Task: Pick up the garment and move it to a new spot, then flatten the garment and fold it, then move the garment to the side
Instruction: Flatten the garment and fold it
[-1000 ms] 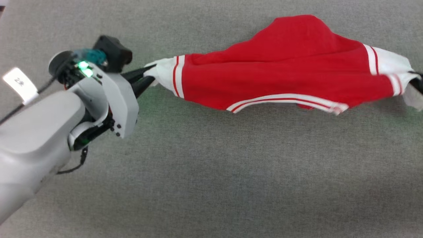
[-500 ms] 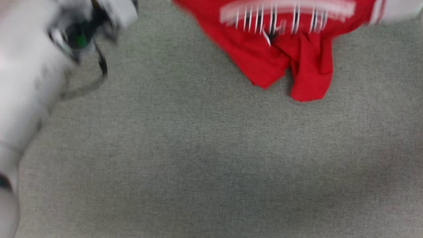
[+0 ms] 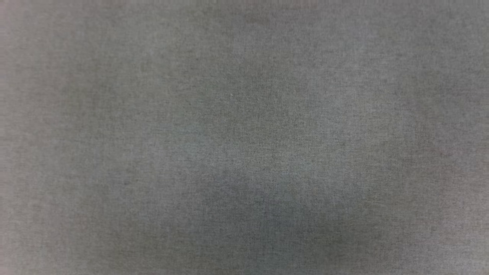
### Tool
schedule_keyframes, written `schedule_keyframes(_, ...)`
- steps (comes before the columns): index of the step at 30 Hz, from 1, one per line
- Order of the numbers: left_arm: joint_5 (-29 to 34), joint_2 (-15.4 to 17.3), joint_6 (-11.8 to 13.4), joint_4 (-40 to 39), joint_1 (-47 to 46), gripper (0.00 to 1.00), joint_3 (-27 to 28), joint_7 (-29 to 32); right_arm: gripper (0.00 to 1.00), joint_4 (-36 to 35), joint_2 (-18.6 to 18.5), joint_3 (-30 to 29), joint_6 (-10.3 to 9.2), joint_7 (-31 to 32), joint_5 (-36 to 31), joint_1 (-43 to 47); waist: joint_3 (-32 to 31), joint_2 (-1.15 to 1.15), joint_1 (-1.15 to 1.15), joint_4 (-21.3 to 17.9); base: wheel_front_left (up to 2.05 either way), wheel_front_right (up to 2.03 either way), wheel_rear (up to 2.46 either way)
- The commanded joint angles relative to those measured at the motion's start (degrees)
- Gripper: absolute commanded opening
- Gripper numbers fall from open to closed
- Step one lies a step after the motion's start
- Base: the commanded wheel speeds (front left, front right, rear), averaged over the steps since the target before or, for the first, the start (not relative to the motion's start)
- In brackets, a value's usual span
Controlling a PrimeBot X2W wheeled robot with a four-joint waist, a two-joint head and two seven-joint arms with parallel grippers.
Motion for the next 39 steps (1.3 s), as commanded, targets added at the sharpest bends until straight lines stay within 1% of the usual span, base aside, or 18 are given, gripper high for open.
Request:
schedule_keyframes(1,0.06,0.51,-0.09,-1.99,3.70,0.00,-1.01,1.70,0.00,0.21,-1.07,1.31,-0.10,0.50,-0.42,2.90,-1.89,0.00,0.00,0.76,0.00,0.00,0.00)
schedule_keyframes(2,0.06,0.51,-0.09,-1.99,3.70,0.00,-1.01,1.70,0.00,0.21,-1.07,1.31,-0.10,0.50,-0.42,2.90,-1.89,0.00,0.00,0.76,0.00,0.00,0.00)
schedule_keyframes(3,-1.06,1.05,-0.10,-3.53,5.80,0.00,-1.04,3.21,0.00,-0.49,-1.32,2.47,-0.10,1.23,-0.07,4.68,-2.44,0.00,0.00,0.83,0.00,0.00,0.00)
schedule_keyframes(5,-0.93,3.16,-0.12,-7.78,10.41,0.00,-2.30,5.23,0.00,-3.18,-2.55,4.37,-0.10,2.55,1.30,8.30,-3.42,0.00,0.00,0.85,0.00,0.00,0.00)
schedule_keyframes(6,-1.83,4.00,-0.12,-10.18,13.35,0.00,-2.51,5.97,0.00,-4.78,-3.58,5.20,-0.10,3.18,2.06,10.41,-3.82,0.00,0.00,0.79,0.00,0.00,0.00)
schedule_keyframes(8,-2.24,6.45,-0.13,-15.16,19.51,0.00,-3.55,6.59,0.00,-8.57,-5.37,7.01,-0.10,4.58,3.99,15.83,-4.48,0.00,0.00,0.41,0.00,0.00,0.00)
schedule_keyframes(12,-4.95,11.35,-0.13,-25.72,33.44,0.00,-4.20,5.58,0.00,-17.09,-10.71,10.25,-0.10,6.92,7.68,27.39,-6.38,0.00,0.00,0.03,0.00,0.00,0.00)
schedule_keyframes(16,-5.85,16.95,-0.14,-36.21,46.82,0.00,-5.59,2.80,0.00,-24.28,-15.99,10.55,-0.10,8.08,12.06,39.18,-8.29,0.00,0.00,0.28,0.00,0.00,0.00)
schedule_keyframes(17,-5.98,18.37,-0.14,-38.16,49.75,0.00,-5.80,1.78,0.00,-25.96,-17.29,10.25,-0.10,8.51,13.32,42.09,-8.70,0.00,0.00,0.38,0.00,0.00,0.00)
schedule_keyframes(22,-6.15,23.08,-0.06,-45.90,62.17,0.00,-7.19,-3.06,0.00,-33.52,-23.32,7.53,-0.11,8.74,17.19,55.07,-10.89,0.00,0.00,1.36,0.00,0.00,0.00)
schedule_keyframes(24,-5.60,25.23,-0.03,-48.11,66.16,0.00,-8.04,-4.71,0.00,-36.45,-25.20,6.36,-0.11,9.28,18.39,59.75,-11.67,0.00,0.00,1.65,0.00,0.00,0.00)
schedule_keyframes(26,-4.80,26.73,-0.03,-49.64,69.59,0.00,-9.20,-6.27,0.00,-39.34,-27.35,5.06,-0.11,10.27,19.43,64.31,-12.27,0.00,0.00,1.99,0.00,0.00,0.00)
schedule_keyframes(28,-4.29,27.93,-0.03,-51.51,72.42,0.00,-10.06,-7.60,0.00,-42.79,-29.40,3.82,-0.11,11.45,20.41,68.42,-12.45,0.00,0.00,2.06,0.00,0.00,0.00)
schedule_keyframes(30,-3.90,29.89,-0.02,-52.68,74.61,0.00,-10.53,-8.53,0.00,-45.76,-31.61,2.28,-0.11,12.46,21.30,72.36,-12.55,0.00,0.00,2.14,0.00,0.00,0.00)
schedule_keyframes(33,-3.53,31.63,0.03,-55.10,77.25,0.00,-10.91,-9.68,0.00,-50.30,-34.98,-0.09,-0.13,13.83,22.56,78.32,-12.54,0.00,0.00,2.18,0.00,0.00,0.00)
schedule_keyframes(39,-2.39,35.59,2.01,-61.19,81.29,0.00,-10.91,-11.34,0.00,-59.03,-40.66,-4.21,-0.15,15.81,24.80,90.09,-12.32,0.00,0.00,1.81,0.00,0.00,0.00)
